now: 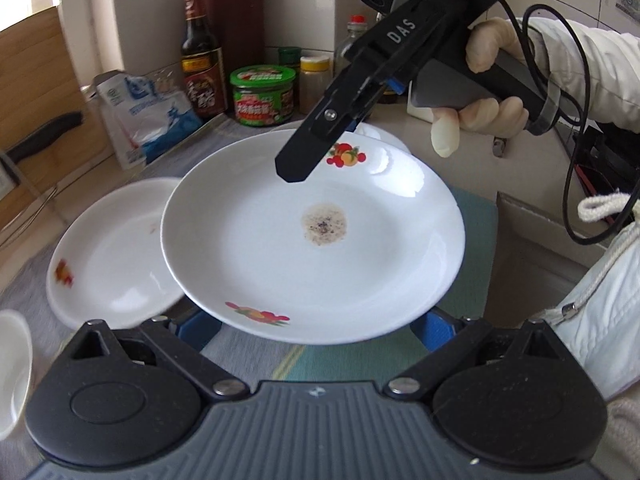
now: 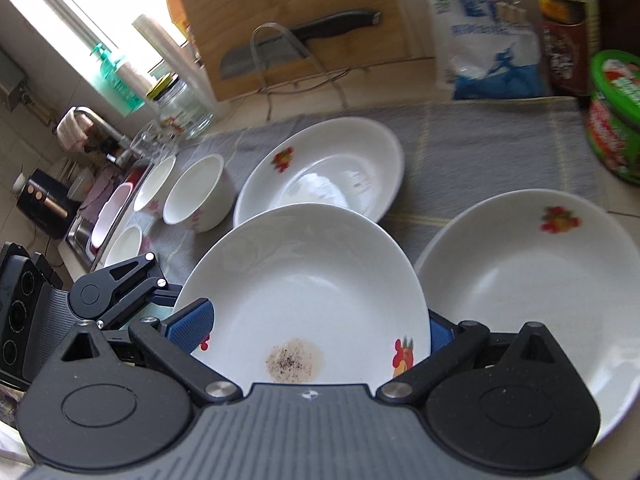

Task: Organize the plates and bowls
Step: 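Lift the stained plate with the right tool and carry it toward the placed plate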

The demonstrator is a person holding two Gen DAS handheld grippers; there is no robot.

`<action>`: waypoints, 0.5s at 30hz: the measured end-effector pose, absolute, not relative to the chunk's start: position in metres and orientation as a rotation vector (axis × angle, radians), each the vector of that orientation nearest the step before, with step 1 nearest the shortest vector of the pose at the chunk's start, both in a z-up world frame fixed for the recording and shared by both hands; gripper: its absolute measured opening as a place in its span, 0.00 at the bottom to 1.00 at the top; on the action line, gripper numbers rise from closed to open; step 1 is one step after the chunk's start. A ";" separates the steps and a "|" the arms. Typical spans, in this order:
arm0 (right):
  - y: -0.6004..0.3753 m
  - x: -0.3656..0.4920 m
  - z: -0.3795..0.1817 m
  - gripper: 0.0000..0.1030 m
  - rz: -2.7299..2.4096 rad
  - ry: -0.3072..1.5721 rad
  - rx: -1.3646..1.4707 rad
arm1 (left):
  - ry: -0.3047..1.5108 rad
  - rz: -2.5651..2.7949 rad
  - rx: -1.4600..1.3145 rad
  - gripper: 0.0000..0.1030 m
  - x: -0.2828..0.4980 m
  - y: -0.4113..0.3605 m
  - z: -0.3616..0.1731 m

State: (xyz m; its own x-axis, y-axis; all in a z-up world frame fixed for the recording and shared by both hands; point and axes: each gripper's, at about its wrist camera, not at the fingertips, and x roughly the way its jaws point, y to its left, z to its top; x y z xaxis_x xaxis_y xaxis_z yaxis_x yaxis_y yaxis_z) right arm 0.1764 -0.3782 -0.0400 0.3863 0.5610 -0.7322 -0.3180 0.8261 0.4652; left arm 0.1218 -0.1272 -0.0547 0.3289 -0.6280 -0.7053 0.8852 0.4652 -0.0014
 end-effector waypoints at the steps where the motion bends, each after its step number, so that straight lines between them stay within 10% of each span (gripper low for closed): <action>1: -0.384 0.177 -0.040 1.00 0.562 1.029 0.266 | 0.704 -1.033 0.424 0.96 0.124 -0.133 -0.055; 15: -0.457 0.190 -0.053 1.00 0.499 1.022 0.311 | 0.724 -1.094 0.444 0.96 0.154 -0.200 -0.064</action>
